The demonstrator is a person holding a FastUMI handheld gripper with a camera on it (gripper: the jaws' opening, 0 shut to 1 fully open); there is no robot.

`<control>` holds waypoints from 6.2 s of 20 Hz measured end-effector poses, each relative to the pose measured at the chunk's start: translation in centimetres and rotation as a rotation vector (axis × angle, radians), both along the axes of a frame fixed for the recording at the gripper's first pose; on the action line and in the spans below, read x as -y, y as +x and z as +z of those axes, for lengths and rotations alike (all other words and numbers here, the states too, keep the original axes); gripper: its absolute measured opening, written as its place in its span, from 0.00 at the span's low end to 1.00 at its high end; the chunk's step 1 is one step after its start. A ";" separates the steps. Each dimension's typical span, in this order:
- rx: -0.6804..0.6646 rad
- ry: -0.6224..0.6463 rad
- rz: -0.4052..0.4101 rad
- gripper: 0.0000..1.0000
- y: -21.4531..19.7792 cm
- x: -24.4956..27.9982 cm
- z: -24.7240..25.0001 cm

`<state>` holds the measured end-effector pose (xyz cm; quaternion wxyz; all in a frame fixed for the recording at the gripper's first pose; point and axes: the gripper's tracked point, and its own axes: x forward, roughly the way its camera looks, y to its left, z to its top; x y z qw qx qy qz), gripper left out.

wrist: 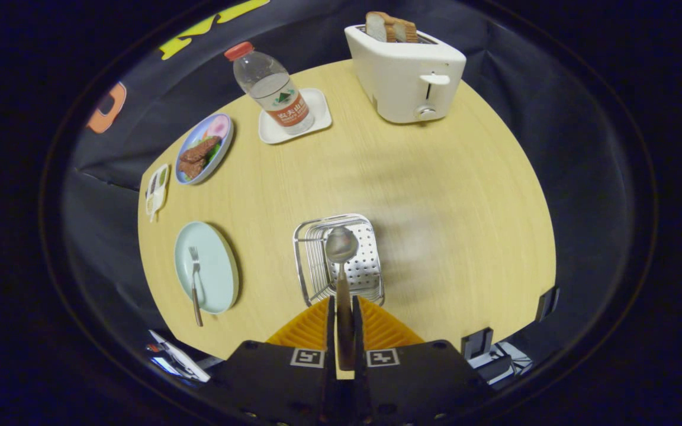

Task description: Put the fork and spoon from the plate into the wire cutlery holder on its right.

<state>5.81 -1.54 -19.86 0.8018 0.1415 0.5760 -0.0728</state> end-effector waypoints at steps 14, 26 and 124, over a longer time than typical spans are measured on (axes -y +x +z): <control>0.224 -0.041 0.324 0.84 -2.9 -18.8 5.1; 0.029 0.017 0.311 0.84 -4.1 -34.2 -6.1; 1.235 -0.286 0.141 0.90 -4.0 -6.0 29.9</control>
